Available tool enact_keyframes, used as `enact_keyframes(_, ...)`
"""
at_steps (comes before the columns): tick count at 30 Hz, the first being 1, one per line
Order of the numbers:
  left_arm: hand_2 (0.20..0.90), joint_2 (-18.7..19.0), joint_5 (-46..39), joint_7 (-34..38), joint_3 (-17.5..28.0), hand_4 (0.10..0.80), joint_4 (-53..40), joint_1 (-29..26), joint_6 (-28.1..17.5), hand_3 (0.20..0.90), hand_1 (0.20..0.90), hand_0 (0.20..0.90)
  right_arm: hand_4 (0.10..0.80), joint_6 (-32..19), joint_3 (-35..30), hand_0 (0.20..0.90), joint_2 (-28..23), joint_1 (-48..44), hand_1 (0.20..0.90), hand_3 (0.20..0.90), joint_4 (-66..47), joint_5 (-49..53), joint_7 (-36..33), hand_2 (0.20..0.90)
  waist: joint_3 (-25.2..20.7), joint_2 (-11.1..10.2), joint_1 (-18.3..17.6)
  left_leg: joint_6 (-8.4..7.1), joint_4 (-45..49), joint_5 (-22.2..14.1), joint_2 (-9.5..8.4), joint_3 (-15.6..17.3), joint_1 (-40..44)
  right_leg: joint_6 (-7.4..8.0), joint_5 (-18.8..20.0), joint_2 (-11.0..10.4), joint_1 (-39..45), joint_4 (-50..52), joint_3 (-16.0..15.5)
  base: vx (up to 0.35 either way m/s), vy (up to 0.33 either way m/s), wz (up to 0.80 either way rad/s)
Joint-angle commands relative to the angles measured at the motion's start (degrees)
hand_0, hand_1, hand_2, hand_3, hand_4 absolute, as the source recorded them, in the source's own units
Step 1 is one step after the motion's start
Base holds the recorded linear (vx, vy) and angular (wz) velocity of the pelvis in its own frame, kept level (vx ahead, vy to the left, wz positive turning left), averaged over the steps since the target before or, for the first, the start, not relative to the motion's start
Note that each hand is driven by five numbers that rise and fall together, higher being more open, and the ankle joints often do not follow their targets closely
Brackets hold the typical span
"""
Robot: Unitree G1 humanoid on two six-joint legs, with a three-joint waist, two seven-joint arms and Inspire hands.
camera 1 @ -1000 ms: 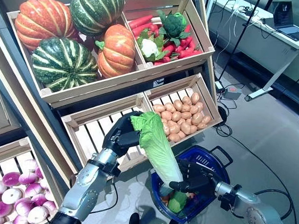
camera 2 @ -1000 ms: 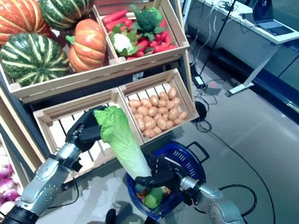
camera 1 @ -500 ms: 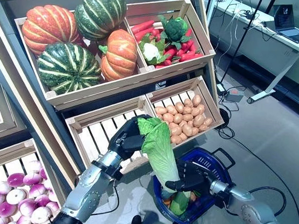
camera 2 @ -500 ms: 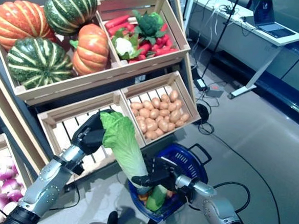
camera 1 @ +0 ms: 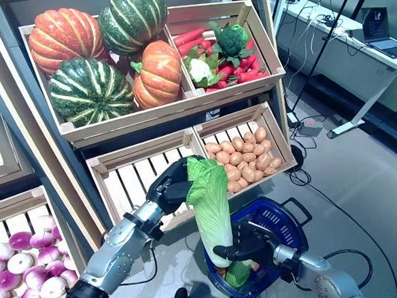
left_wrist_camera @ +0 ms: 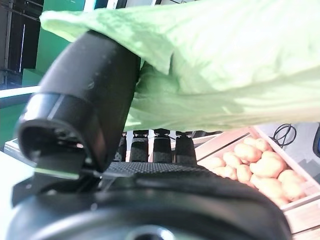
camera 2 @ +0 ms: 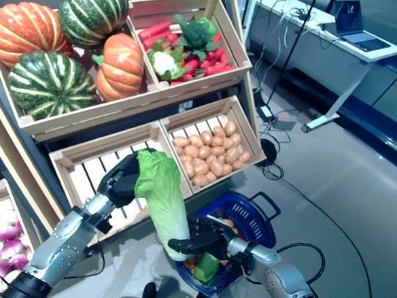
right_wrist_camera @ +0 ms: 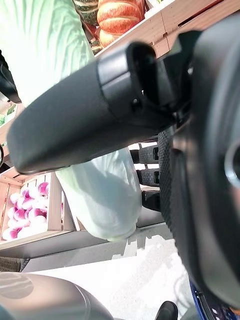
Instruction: Put vegetables into the basket
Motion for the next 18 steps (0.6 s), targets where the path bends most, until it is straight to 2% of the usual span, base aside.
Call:
enact_keyframes(1,0.300,-0.68,-3.04,-3.51,-2.47,0.400,-4.84,-4.82,-3.92,0.300,0.300,0.300,0.400,-3.55,-2.19,0.300,2.22,-5.22,0.300,0.300,-0.65,4.11,-0.61,0.300,-4.26,-2.09,0.51,-1.46,0.10,-4.32,0.11,-0.08,1.70,4.23,0.36,-4.92,2.84,0.06,0.69,0.000,0.000,0.00)
enact_keyframes(3,0.300,-0.60,-3.03,-2.95,-2.29,0.400,-4.90,-4.64,-3.66,0.300,0.300,0.300,0.400,-3.73,-2.30,0.300,2.17,-5.10,0.300,0.300,-0.69,4.17,-0.72,0.300,-4.18,-2.08,0.53,-1.42,0.10,-4.33,0.08,-0.09,1.65,4.20,0.30,-4.90,2.78,0.06,0.74,0.000,0.000,0.00)
enact_keyframes(4,0.406,-0.63,-3.50,-2.79,-2.25,0.471,-4.79,-4.64,-3.34,0.406,0.406,0.406,0.400,-3.80,-2.44,0.300,2.07,-5.18,0.300,0.300,-0.64,4.48,-0.90,0.300,-4.08,-2.08,0.57,-1.46,0.10,-4.34,0.06,-0.19,1.61,4.21,0.30,-4.91,2.78,0.06,0.71,0.000,0.000,0.00)
enact_keyframes(5,0.578,-0.80,-3.14,-2.62,-2.19,0.585,-4.82,-4.68,-3.14,0.578,0.578,0.578,0.400,-3.93,-2.53,0.300,2.09,-5.17,0.300,0.300,-0.58,4.60,-1.00,0.300,-4.02,-2.09,0.59,-1.45,0.10,-4.37,0.06,-0.23,1.60,4.21,0.25,-4.91,2.79,0.06,0.70,0.000,0.000,0.00)
enact_keyframes(6,0.900,-0.91,-2.87,-2.17,-2.14,0.800,-4.86,-4.69,-2.81,0.900,0.900,0.900,0.400,-4.04,-2.62,0.300,2.14,-5.16,0.300,0.300,-0.54,4.70,-1.12,0.300,-3.97,-2.11,0.61,-1.42,0.10,-4.41,0.03,-0.29,1.59,4.18,0.20,-4.88,2.79,0.06,0.73,0.000,0.000,0.00)
enact_keyframes(18,0.900,-0.99,-3.80,-2.50,-1.14,0.800,-5.42,-3.55,-2.23,0.900,0.900,0.900,0.400,-6.37,-4.83,0.300,2.25,-4.09,0.300,0.300,-1.13,8.27,-3.29,0.300,-3.75,-2.02,0.61,-1.46,0.10,-4.63,0.13,-0.37,1.89,4.12,-0.10,-4.77,3.07,0.06,0.80,0.000,0.000,0.00)
